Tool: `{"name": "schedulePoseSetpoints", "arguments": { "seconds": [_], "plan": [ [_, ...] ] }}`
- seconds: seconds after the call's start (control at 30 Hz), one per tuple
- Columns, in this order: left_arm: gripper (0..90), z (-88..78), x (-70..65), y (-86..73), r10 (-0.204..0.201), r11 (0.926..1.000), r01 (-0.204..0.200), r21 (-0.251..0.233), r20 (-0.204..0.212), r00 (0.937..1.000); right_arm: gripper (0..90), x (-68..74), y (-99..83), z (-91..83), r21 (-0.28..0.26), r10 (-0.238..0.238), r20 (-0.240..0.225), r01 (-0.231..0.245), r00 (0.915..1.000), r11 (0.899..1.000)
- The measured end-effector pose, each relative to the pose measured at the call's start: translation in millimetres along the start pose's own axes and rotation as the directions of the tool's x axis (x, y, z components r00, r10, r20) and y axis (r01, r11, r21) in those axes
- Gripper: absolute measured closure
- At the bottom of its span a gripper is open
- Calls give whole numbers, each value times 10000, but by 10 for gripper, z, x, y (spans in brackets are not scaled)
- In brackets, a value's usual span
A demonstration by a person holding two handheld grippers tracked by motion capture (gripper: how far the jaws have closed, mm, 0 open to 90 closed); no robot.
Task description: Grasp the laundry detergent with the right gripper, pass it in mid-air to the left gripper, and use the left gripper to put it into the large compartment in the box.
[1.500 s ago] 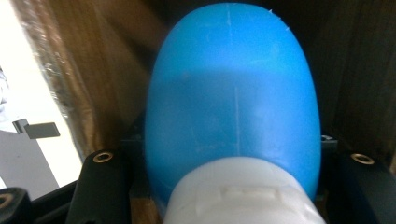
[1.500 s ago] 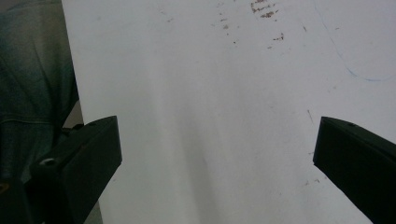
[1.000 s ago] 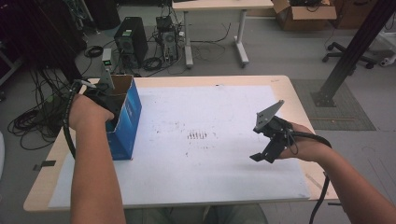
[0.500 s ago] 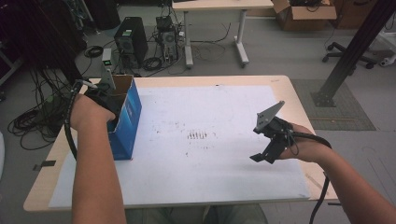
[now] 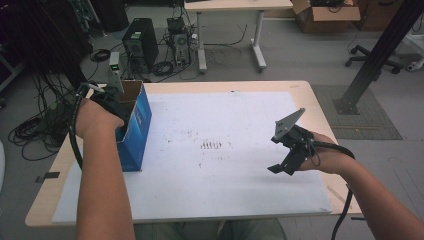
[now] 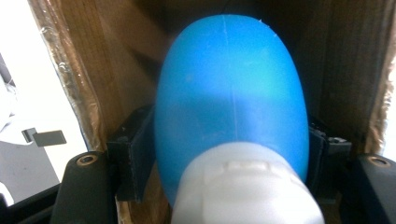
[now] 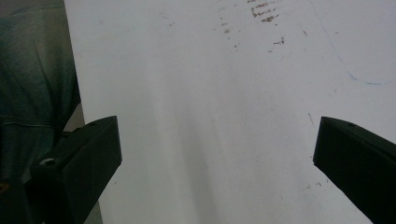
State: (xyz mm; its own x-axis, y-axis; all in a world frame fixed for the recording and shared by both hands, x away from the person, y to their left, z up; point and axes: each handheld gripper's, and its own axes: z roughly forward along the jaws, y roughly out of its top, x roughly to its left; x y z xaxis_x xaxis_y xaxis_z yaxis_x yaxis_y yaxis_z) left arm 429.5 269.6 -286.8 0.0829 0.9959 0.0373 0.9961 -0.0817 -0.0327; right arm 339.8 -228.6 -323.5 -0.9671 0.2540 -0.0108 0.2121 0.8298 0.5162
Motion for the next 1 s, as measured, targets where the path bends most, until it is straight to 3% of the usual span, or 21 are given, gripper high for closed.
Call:
{"name": "schedulePoseSetpoints", "arguments": {
  "seconds": [0.37,1.0],
  "plan": [
    [311,-120,-24,-30,-192,9997,190,-135,-144,9997,12,9,1,-9,-41,-26,14,26,10000,10000],
    [194,-400,-61,-138,-381,9974,350,-625,-496,9980,13,30,-12,-63,-202,-47,101,49,9999,9998]
  ]
}}
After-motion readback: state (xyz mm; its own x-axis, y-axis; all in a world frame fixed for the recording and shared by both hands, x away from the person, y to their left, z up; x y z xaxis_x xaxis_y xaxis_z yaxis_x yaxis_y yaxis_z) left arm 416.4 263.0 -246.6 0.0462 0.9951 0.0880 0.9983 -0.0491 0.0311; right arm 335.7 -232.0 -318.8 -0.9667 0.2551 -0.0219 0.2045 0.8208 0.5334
